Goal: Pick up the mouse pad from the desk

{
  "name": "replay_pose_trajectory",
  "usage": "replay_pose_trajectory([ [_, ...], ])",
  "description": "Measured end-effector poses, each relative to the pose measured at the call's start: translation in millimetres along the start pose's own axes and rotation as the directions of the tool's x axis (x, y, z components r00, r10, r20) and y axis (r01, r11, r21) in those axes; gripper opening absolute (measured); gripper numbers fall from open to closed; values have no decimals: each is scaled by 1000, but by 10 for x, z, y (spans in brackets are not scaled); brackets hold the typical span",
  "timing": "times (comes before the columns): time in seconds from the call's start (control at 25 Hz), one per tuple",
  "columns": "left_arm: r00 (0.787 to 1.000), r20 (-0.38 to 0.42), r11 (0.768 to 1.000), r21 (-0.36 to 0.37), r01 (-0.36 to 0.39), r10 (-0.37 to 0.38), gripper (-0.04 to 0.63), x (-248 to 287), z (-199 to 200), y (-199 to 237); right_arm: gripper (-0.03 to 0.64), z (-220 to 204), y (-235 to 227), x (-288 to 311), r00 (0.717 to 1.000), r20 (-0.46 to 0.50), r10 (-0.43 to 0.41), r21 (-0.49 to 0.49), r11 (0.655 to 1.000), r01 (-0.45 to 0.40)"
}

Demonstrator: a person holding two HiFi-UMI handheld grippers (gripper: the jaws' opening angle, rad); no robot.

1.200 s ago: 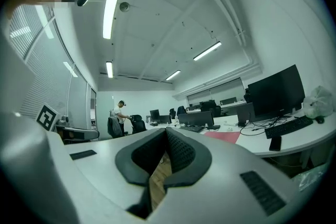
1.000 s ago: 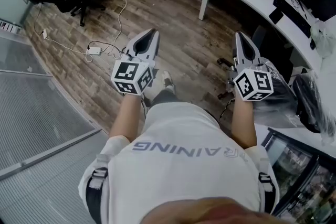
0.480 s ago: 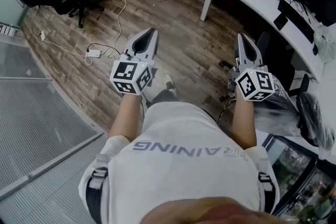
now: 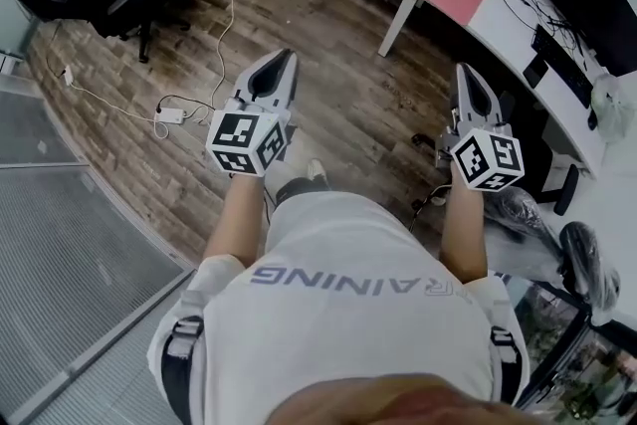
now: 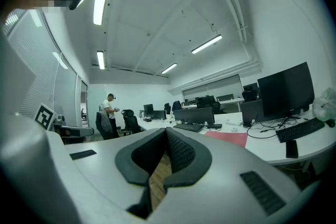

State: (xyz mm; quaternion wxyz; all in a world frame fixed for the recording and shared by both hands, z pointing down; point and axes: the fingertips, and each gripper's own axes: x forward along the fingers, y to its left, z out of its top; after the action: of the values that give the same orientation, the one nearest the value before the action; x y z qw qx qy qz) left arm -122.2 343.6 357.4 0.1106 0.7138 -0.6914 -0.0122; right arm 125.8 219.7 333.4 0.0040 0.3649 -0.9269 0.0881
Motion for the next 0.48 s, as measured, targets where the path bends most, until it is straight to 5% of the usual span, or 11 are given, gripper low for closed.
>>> replay_pose_trajectory([
  [0.48, 999, -28, 999, -34, 29, -29, 52, 256, 4, 667, 23, -152, 215, 661, 998, -45, -32, 7, 999, 32],
])
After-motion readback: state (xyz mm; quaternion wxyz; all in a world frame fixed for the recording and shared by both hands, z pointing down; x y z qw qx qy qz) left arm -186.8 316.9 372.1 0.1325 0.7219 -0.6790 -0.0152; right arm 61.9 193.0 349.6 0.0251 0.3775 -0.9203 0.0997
